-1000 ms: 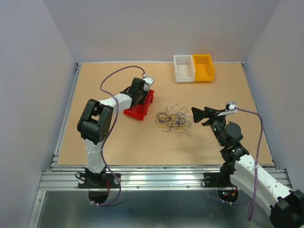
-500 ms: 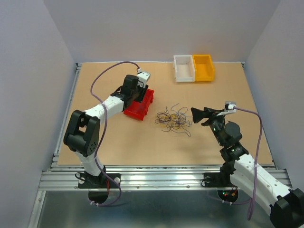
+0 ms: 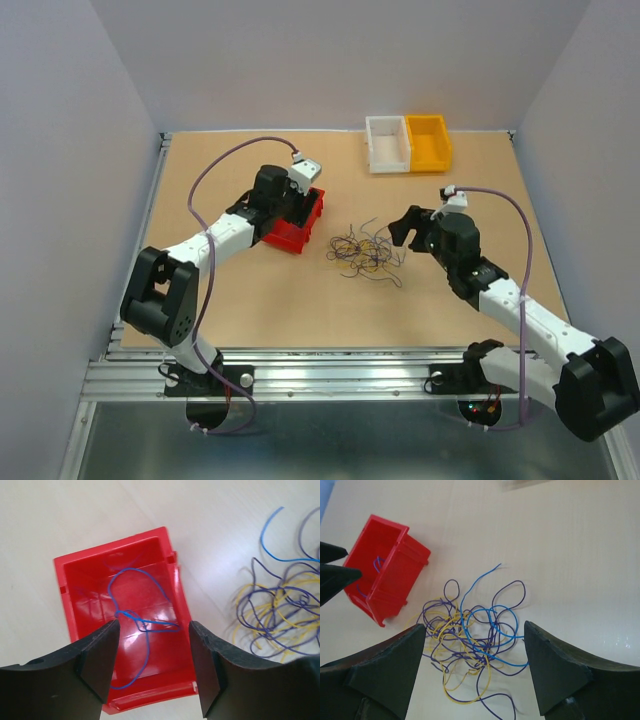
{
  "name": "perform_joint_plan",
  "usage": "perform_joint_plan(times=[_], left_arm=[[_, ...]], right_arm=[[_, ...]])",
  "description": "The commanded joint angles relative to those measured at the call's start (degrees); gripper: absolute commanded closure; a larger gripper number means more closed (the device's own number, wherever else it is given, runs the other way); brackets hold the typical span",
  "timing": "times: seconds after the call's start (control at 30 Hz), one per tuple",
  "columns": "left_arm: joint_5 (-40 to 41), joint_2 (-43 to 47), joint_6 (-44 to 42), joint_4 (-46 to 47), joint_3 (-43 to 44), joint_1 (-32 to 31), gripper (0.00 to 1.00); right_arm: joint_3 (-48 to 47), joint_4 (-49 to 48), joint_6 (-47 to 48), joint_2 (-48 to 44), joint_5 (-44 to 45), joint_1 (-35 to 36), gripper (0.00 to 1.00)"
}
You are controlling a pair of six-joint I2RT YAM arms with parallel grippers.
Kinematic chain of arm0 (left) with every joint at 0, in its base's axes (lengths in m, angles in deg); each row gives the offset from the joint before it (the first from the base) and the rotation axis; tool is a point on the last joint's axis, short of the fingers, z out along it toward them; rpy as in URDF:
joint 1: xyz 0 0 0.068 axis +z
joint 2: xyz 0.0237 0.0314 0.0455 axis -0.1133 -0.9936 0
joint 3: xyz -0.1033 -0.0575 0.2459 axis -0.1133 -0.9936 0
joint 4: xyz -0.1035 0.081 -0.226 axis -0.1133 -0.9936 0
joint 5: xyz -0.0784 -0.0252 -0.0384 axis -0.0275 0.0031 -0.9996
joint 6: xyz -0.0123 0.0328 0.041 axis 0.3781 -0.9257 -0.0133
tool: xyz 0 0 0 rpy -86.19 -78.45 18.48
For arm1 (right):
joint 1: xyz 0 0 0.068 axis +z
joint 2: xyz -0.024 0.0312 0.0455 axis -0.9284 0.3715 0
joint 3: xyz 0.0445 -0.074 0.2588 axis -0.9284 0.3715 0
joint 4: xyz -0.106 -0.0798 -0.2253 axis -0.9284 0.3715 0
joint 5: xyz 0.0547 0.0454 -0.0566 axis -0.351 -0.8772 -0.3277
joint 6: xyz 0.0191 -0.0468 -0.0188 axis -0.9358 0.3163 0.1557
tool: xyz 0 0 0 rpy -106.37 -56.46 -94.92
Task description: Untangle the cables
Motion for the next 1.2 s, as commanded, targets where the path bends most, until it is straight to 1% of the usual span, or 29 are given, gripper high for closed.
perform_joint_plan(times=[0.0,0.03,0.1,0.13,0.17,0.2,0.3,0.33,0.4,0.43,0.47,0.5,0.63,0.7,0.73,0.8,0.97,1.0,1.17], left_arm=[[-6.6,4.3,-3.0,3.6,-1.7,-1.6,0.32],[-6.9,5.1,-3.4,4.2,-2.4,-2.0,0.31],[-7.5,6.1,-3.7,4.8,-3.2,-2.1,0.31],[-8.2,7.3,-3.8,5.6,-4.0,-2.2,0.31],[-8.5,8.0,-4.2,6.1,-4.6,-2.2,0.31],[-9.0,8.8,-4.3,6.7,-5.2,-2.2,0.31],[-9.7,13.3,-5.1,10.2,-9.2,-2.4,0.31],[-9.9,14.1,-5.3,11.1,-9.2,-2.4,0.31],[-11.3,16.6,-6.1,13.2,-12.2,-2.6,0.31],[-11.7,16.6,-6.5,13.8,-12.2,-2.7,0.31],[-12.4,18.1,-6.7,14.8,-13.4,-2.8,0.31],[-12.6,18.8,-6.8,15.2,-13.8,-2.8,0.31],[-12.8,20.2,-7.2,16.1,-14.9,-3.0,0.30],[-12.8,20.1,-7.2,16.1,-14.7,-3.0,0.30],[-12.9,19.9,-7.3,16.1,-14.8,-3.0,0.30],[-13.0,19.8,-7.2,16.1,-14.8,-3.1,0.30],[-12.7,19.7,-7.3,16.5,-14.9,-3.2,0.30],[-12.7,19.5,-7.4,16.5,-14.8,-3.2,0.30],[-12.5,19.4,-7.4,16.6,-14.8,-3.3,0.30]], right_arm=[[-9.8,13.3,2.6,4.3,-1.4,-0.3,0.17],[-10.3,14.2,2.5,5.7,0.5,-0.3,0.18],[-11.4,16.3,0.4,6.4,4.8,-0.3,0.14],[-11.6,17.6,-2.5,6.6,7.4,-0.3,0.06],[-11.4,17.6,-4.1,6.5,7.8,-0.3,0.04],[-11.1,17.5,-7.9,6.6,7.9,-0.3,0.02],[-10.7,17.3,-16.7,8.2,11.0,-0.3,0.02],[-10.7,17.3,-17.8,9.0,11.4,-0.3,0.02],[-11.1,17.4,-17.6,10.9,10.2,-0.3,0.02],[-11.4,17.4,-17.1,11.5,9.9,-0.2,0.03],[-12.2,17.9,-16.5,12.0,10.6,-0.2,0.03],[-12.6,18.8,-15.0,12.6,10.9,-0.2,0.04],[-12.7,19.1,-13.9,13.8,12.9,-0.3,0.17],[-12.8,19.3,-16.0,14.8,14.1,-0.3,0.19],[-12.6,19.2,-19.7,15.7,14.1,-0.3,0.21],[-12.4,18.7,-24.2,17.1,14.1,-0.3,0.22],[-11.9,16.9,-29.9,20.0,17.2,-0.3,0.22],[-11.1,14.2,-30.9,20.0,17.1,-0.3,0.22],[-8.6,7.4,-32.1,20.9,16.2,-0.2,0.23]])
